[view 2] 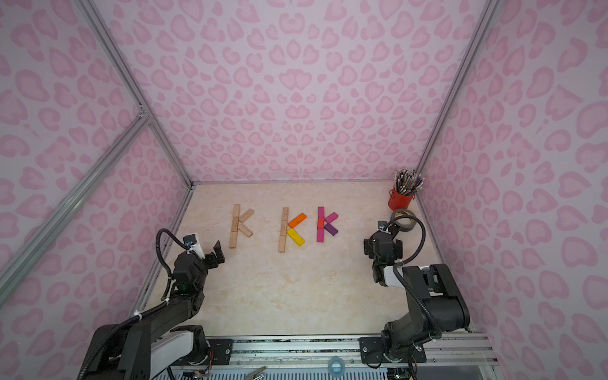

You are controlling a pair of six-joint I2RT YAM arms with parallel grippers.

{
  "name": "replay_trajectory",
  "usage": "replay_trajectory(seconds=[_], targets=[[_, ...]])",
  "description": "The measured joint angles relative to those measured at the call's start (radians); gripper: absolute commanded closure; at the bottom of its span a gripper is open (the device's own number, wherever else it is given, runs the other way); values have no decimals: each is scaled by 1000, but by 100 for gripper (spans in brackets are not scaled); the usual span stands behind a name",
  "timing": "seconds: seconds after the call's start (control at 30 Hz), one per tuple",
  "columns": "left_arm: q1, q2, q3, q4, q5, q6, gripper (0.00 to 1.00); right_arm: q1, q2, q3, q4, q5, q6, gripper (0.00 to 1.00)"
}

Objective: Assemble the letter k with building blocks
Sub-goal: Reset both arms

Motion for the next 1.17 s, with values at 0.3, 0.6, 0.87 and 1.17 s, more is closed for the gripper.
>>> replay_trajectory(seconds=[0.3,0.6,0.87,1.17], targets=[[5,219,54,241,94,30,1,-16,10,35,99,-58,6,10],[17,346,125,280,128,43,1,-19,11,35,99,-53,17,10],[18,346,125,295,135,40,1,-19,11,36,99,-53,17,10],[18,346,125,295,135,39,1,-30,13,47,94,-60,25,10]])
